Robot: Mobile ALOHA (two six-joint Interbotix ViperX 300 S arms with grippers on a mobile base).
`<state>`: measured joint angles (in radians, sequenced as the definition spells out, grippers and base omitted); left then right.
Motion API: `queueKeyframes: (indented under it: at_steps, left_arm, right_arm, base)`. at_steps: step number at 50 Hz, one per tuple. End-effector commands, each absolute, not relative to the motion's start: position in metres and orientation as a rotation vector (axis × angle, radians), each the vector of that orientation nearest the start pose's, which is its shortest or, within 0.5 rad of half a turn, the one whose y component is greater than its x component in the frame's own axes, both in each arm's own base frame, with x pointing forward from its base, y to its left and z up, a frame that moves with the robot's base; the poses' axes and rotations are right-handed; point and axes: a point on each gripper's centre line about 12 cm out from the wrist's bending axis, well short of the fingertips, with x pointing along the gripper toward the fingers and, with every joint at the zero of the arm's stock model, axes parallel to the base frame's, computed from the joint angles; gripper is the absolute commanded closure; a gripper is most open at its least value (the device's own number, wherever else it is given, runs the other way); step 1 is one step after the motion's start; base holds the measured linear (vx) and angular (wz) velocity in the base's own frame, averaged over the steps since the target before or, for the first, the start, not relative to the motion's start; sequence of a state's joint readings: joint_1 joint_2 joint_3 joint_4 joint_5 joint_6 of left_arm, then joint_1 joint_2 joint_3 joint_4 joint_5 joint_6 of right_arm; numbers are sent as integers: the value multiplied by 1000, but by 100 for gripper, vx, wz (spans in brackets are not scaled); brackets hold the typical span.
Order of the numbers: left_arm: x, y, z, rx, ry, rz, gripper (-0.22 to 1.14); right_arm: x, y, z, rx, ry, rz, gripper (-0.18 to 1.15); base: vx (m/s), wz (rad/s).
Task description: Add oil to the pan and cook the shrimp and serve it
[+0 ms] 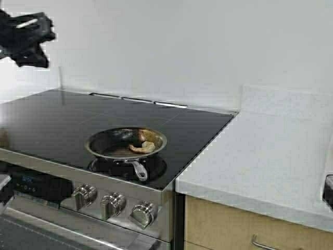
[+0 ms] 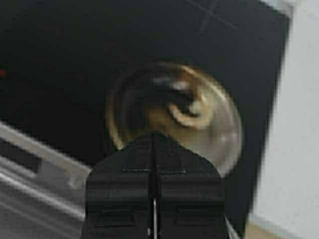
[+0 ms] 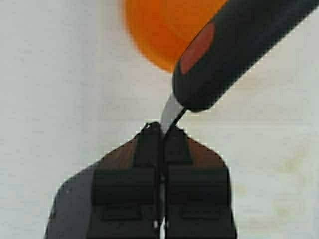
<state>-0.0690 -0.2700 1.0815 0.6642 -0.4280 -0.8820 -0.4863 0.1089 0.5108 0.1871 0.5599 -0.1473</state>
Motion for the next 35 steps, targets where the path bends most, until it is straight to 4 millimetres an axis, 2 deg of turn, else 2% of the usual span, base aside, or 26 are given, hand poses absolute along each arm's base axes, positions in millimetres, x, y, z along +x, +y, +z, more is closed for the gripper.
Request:
queueKeyframes:
  at_steps: [1, 5, 17, 28, 35]
  left_arm:
    - [286, -61, 174, -276, 506, -273, 84]
    - [285, -60, 175, -256, 525, -251, 84]
    - [284, -54, 195, -198, 496, -215, 85]
    - [285, -52, 187, -187, 537, -198, 85]
    - [285, -55, 188, -185, 534, -207, 85]
  right_arm:
    - [341, -183, 121, 347, 1166, -371, 88]
    - [335, -189, 100, 369, 1218, -383, 88]
    - [323, -201, 57, 418, 1335, -395, 88]
    - [318, -201, 26, 442, 1432, -378, 88]
    - [315, -200, 10, 441, 1484, -366, 88]
  base:
    - [0, 0]
    - [0, 0]
    - [0, 0]
    - [0, 0]
    - [0, 0]
